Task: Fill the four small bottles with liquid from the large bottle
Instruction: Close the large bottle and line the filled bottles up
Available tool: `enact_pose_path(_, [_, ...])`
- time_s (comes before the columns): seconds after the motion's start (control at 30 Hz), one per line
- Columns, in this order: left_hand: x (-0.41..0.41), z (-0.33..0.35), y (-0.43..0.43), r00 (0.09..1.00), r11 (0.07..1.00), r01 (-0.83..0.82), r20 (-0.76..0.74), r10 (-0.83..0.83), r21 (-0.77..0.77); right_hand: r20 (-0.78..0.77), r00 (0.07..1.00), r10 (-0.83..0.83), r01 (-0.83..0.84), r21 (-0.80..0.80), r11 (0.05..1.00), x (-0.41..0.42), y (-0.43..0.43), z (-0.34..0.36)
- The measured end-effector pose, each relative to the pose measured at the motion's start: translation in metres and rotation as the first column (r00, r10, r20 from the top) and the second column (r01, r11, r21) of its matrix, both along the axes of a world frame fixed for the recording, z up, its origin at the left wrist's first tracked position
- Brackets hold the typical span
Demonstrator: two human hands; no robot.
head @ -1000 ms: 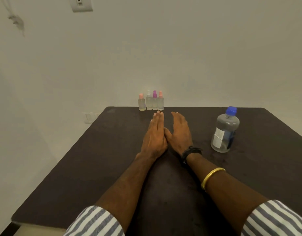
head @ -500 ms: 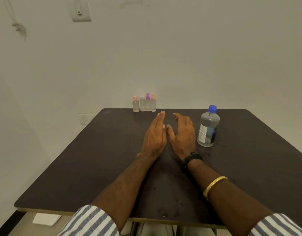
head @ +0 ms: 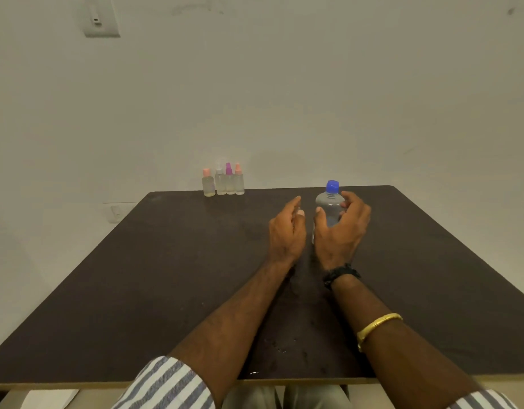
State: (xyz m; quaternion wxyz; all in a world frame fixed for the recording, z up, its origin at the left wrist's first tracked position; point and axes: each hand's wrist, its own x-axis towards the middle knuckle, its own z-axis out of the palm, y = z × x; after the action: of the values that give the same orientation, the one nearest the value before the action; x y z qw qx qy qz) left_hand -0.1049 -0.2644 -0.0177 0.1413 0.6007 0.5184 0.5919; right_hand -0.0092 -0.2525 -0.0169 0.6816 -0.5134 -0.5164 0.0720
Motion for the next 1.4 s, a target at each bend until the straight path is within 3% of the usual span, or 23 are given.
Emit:
enact_pose_path(0.4, [0.031, -0.018, 0.005, 0.997, 0.995, -0.002, 0.071, 0.009, -0.097, 0.011, 0.999, 0.053, -0.048, -0.269, 0.962, 0.023, 0.009, -0.027])
enact_pose_path(0.83, [0.044, -0.007, 0.032, 0.998, 0.990, -0.045, 0.045, 0.052, -0.134, -0.016, 0.997, 0.080, -0.081, -0.256, 0.963, 0.034, 0.036, -0.020])
enact_pose_path(1.4, [0.059, 0.009, 0.130, 0.990, 0.962, 0.143, 0.044, -0.137, -0.231, 0.007, 0.976, 0.218, -0.206, -0.299, 0.932, 0.061, 0.129, -0.009])
